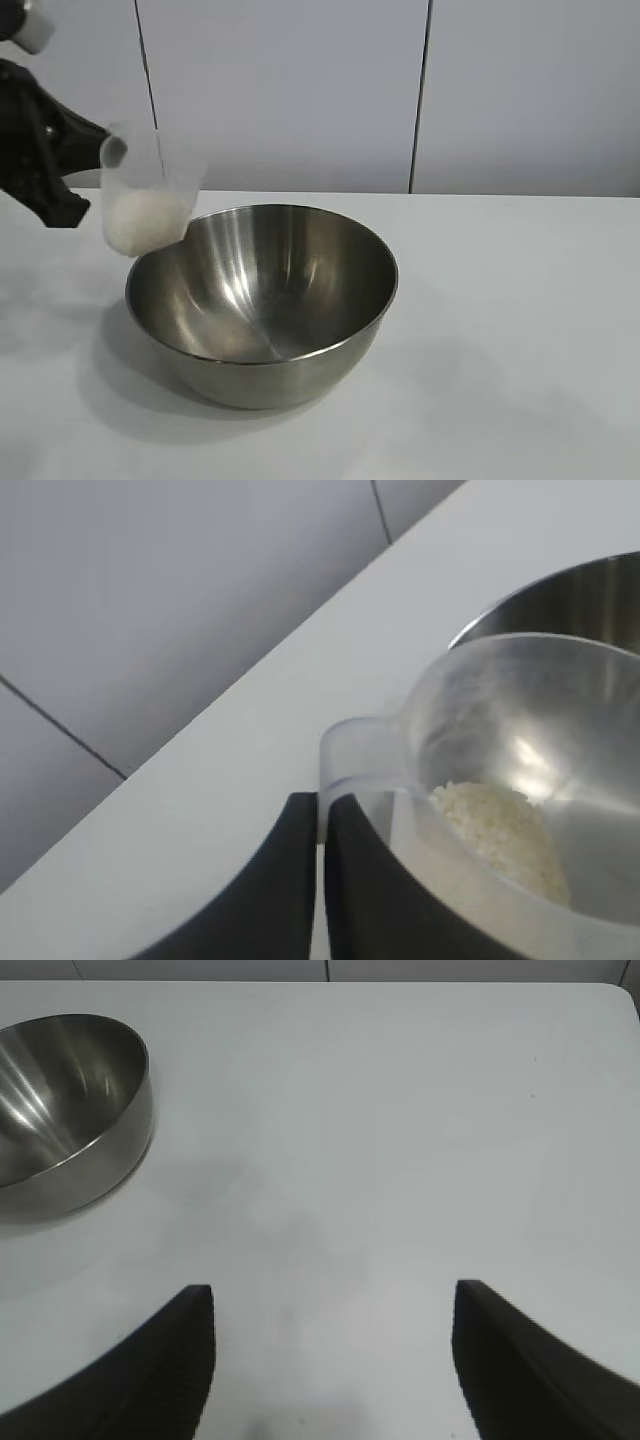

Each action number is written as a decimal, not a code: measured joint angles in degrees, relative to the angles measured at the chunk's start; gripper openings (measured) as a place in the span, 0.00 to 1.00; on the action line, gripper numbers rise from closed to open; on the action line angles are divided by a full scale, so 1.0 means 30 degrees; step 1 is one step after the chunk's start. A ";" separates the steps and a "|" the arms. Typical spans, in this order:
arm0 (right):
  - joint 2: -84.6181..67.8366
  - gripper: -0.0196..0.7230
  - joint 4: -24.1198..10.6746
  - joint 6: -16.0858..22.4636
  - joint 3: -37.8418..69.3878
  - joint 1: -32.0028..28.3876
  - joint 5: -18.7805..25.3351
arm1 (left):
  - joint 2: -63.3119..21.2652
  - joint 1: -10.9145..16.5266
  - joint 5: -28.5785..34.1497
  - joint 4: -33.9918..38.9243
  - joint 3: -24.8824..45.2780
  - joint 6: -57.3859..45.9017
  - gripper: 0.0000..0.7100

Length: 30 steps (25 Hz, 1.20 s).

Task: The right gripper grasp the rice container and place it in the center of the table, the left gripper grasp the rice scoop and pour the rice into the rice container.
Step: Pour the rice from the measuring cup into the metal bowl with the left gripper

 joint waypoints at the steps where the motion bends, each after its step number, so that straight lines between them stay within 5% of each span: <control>1: 0.0000 0.65 0.0000 0.0000 0.0000 0.0000 0.0000 | 0.0000 -0.0774 0.0998 -0.0213 -0.0301 0.0783 0.01; 6: 0.0000 0.65 0.0000 0.0000 0.0000 0.0000 0.0000 | 0.0000 -0.3146 0.4925 -0.1278 -0.2305 0.5092 0.01; 13: 0.0000 0.65 0.0000 0.0000 0.0000 0.0000 -0.0024 | 0.0000 -0.5197 0.9614 -0.0515 -0.4413 1.1321 0.01; 19: 0.0000 0.65 0.0000 0.0000 0.0000 0.0000 -0.0002 | 0.0000 -0.7544 1.3542 0.3030 -0.5770 1.2172 0.01; 30: 0.0000 0.65 0.0044 0.0000 0.0000 0.0000 -0.0002 | 0.2328 -1.0123 1.9539 0.7613 -0.7170 1.2180 0.01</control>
